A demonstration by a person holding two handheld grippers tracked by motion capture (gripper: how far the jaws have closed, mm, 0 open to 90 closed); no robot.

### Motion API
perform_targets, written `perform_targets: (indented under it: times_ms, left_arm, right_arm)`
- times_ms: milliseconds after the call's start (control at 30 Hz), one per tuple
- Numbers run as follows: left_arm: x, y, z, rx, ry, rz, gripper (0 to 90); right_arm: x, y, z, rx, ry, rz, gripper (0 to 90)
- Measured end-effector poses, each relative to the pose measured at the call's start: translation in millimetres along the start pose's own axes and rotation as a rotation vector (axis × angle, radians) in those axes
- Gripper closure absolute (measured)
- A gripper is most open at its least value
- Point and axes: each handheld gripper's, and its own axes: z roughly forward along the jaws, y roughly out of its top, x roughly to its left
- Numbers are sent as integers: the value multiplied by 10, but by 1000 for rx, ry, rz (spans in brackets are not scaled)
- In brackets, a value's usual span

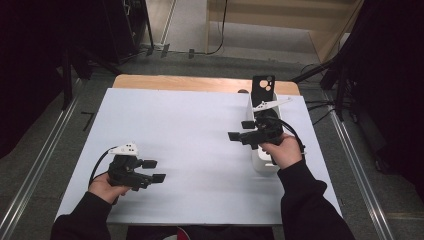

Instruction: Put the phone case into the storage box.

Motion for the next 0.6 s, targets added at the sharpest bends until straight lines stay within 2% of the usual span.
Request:
perform_targets:
  times_ms: [600]
  left_arm:
    - [4,1,-4,2,1,1,297]
  right_arm:
    - [134,-236,3,31,18,-41,213]
